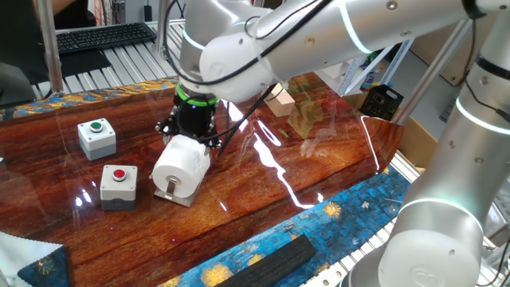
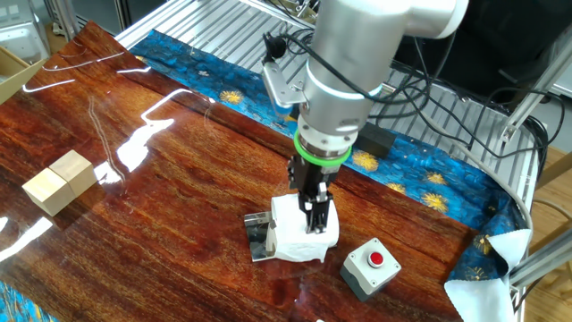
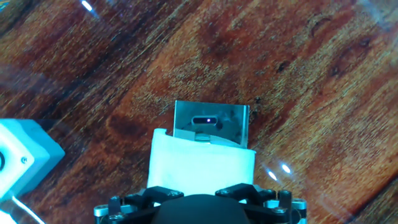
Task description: Take the roll of paper down from the shelf
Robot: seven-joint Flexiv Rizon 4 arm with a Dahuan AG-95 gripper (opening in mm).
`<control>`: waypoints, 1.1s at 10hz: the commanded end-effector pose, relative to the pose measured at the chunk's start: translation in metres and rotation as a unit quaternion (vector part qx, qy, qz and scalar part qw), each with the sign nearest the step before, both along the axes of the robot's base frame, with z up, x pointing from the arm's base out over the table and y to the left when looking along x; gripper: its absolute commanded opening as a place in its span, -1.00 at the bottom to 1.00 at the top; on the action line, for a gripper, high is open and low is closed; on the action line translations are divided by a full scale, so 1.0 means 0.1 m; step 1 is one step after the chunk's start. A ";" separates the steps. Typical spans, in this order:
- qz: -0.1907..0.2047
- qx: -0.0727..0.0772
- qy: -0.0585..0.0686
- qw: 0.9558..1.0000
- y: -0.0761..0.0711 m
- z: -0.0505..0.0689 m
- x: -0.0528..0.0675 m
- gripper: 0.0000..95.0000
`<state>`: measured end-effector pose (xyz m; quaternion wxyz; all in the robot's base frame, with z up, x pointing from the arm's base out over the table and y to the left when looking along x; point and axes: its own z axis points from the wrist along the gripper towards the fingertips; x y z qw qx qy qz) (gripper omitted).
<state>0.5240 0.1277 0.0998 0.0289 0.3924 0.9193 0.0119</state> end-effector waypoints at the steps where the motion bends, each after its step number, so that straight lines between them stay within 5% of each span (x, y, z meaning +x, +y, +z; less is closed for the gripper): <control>1: -0.008 -0.007 0.000 1.000 0.02 -0.07 0.01 1.00; 7: 0.003 -0.017 -0.003 1.000 0.05 -0.26 0.03 1.00; 10: 0.023 -0.033 -0.005 0.999 0.05 -0.30 0.04 -0.20; 11: 0.048 -0.045 -0.004 0.998 0.05 -0.29 0.03 -1.00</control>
